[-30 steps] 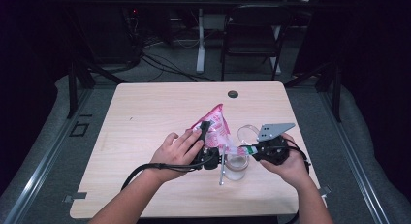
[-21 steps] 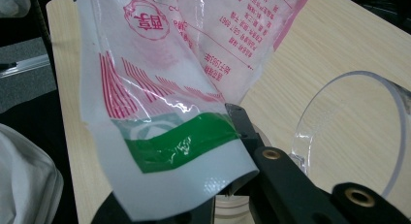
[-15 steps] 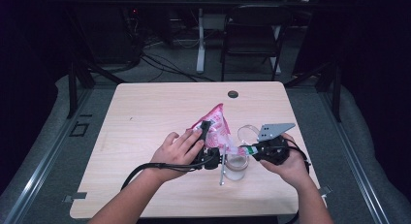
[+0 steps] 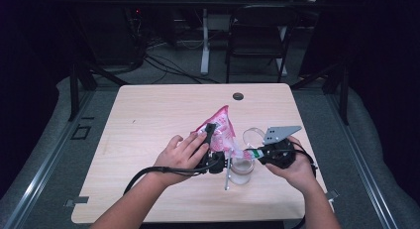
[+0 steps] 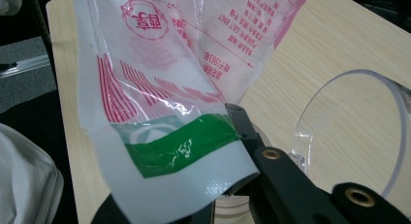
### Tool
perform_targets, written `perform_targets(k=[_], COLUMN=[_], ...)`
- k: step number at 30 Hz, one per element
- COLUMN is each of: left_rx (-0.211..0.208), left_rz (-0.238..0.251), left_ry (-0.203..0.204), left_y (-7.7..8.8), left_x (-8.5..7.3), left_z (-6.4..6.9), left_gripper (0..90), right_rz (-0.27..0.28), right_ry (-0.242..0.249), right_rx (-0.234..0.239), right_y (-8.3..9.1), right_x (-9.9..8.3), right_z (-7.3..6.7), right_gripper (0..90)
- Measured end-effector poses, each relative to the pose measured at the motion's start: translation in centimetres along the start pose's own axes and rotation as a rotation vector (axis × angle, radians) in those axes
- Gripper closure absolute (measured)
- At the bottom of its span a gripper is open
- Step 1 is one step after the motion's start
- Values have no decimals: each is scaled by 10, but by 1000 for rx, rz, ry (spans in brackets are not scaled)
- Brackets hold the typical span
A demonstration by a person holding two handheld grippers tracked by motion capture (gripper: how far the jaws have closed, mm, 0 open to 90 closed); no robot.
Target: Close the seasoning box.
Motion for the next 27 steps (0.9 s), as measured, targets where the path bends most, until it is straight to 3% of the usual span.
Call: perform_targets(k=[27], left_rx=[12], left_rz=[6], left_ry=[-10], left_y=[1], left_x=[1], left_z=[-2], left_gripper=[639], right_rz=[-3], right_ry=[0], right_rx=[-1], right_y=[0], right_x=[0], right_z=[0], right_gripper=[898])
Point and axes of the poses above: each handheld gripper's, and its own axes: y roughly backward along the jaws, x roughly out of its top, z roughly to its right, the point moved 1 cm from there along -y, roughly forward along the jaws, and after that the axes turned 4 degrees about -z, right-handed, at the moved point
